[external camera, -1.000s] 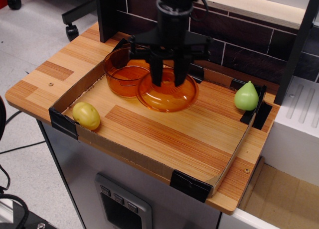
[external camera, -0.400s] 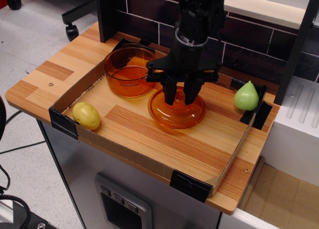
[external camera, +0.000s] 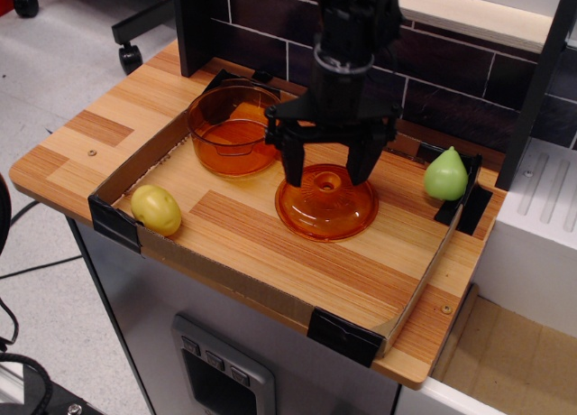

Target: Take lid off pot

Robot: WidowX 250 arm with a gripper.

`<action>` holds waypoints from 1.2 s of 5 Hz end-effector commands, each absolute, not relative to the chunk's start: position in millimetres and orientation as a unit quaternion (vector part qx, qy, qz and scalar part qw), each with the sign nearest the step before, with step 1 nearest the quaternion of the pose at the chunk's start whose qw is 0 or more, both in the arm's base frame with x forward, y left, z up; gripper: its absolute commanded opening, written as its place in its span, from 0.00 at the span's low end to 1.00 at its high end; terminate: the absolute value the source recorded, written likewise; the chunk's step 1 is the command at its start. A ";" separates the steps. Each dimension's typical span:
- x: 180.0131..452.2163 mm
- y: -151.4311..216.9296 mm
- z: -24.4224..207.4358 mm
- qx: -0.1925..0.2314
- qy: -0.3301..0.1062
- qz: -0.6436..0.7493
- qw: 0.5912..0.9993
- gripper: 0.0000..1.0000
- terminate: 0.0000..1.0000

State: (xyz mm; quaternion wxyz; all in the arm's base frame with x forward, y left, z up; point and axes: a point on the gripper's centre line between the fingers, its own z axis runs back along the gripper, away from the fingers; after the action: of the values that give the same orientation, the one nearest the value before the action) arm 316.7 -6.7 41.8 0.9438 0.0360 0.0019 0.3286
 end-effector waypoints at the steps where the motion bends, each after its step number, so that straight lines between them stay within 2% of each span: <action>1: 328.1 17.2 120.4 0.001 -0.047 0.347 0.937 1.00 0.00; 2: 325.1 35.5 133.2 0.023 -0.062 0.348 0.935 1.00 0.00; 6: 325.1 35.5 133.2 0.023 -0.062 0.348 0.935 1.00 0.00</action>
State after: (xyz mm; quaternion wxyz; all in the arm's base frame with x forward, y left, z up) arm 321.3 32.0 108.2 0.9355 0.0329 -0.0243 0.3509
